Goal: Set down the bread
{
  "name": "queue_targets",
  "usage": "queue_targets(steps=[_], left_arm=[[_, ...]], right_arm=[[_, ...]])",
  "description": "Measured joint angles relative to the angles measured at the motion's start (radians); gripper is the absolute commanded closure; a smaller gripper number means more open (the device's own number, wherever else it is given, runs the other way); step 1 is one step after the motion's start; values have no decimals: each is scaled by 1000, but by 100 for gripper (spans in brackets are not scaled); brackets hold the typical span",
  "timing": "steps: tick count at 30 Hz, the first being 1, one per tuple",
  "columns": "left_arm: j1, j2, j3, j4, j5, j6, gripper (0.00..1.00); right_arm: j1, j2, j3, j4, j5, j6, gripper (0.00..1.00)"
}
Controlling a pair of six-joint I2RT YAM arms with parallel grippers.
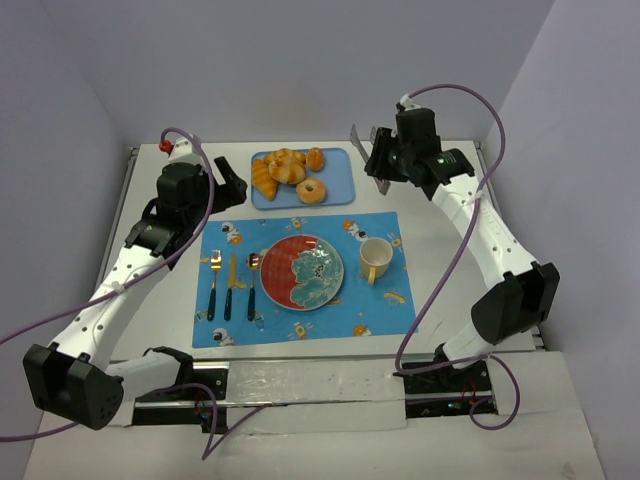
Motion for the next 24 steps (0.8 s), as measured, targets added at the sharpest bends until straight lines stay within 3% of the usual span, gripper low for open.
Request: queue_targets(steps=[11,24], left_arm=[[0,5,0,0,-10,1,11],[0,7,0,0,-14,1,11]], right_arm=[[106,-10,-78,5,-45,-18,50],[120,35,-134,58,-109,-18,49]])
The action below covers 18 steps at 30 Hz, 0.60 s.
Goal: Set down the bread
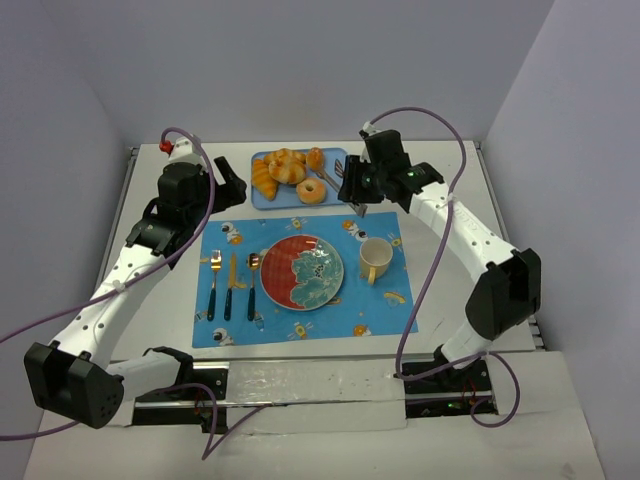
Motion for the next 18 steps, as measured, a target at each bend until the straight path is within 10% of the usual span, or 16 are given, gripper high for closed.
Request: queue_targets(steps=[18], left_arm=[[0,6,0,0,0,2,11]], right_arm=[[-3,113,-26,63,-50,36,45]])
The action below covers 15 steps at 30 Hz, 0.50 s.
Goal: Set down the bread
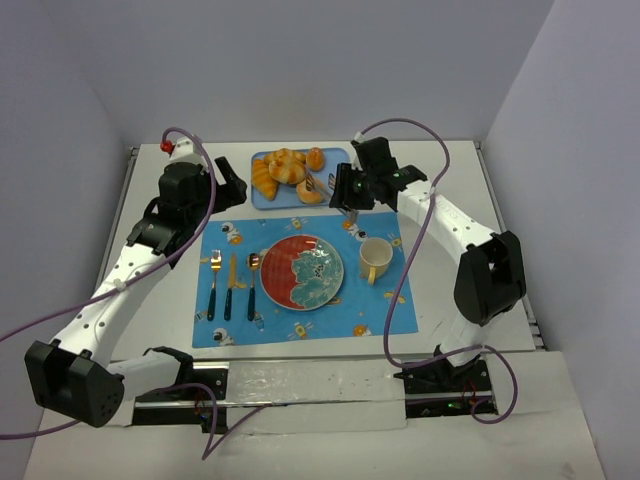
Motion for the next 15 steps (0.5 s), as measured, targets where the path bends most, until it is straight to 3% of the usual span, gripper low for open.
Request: queue_targets(steps=[15], left_arm=[[0,2,0,0,0,0,11]], right_arm=[[-74,16,-79,98,-113,68,45]])
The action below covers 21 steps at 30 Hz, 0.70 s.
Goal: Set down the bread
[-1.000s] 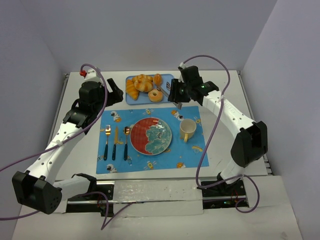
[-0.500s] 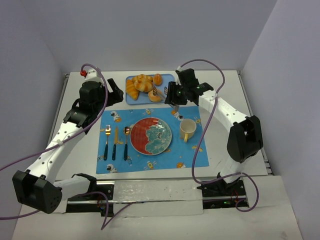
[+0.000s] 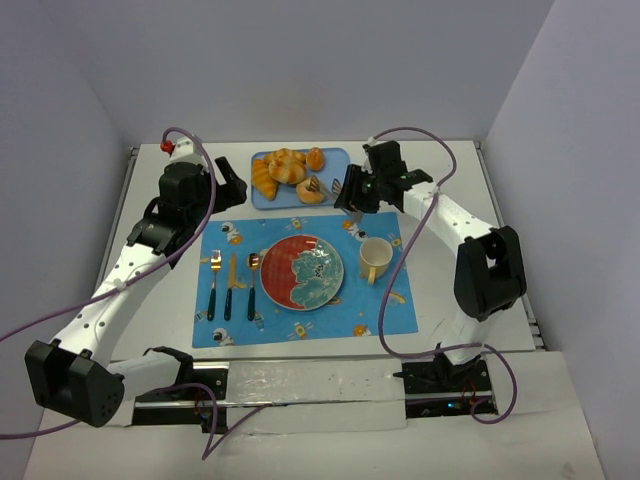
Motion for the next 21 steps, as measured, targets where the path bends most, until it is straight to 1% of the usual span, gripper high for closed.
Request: queue_targets(steps=[8,21], left_arm=[[0,3,0,0,0,0,11],[0,11,0,-7,0,0,11]], right_arm=[[-14,38,-19,40,-50,23,45],[-49,49,-69,113,-127,60,45]])
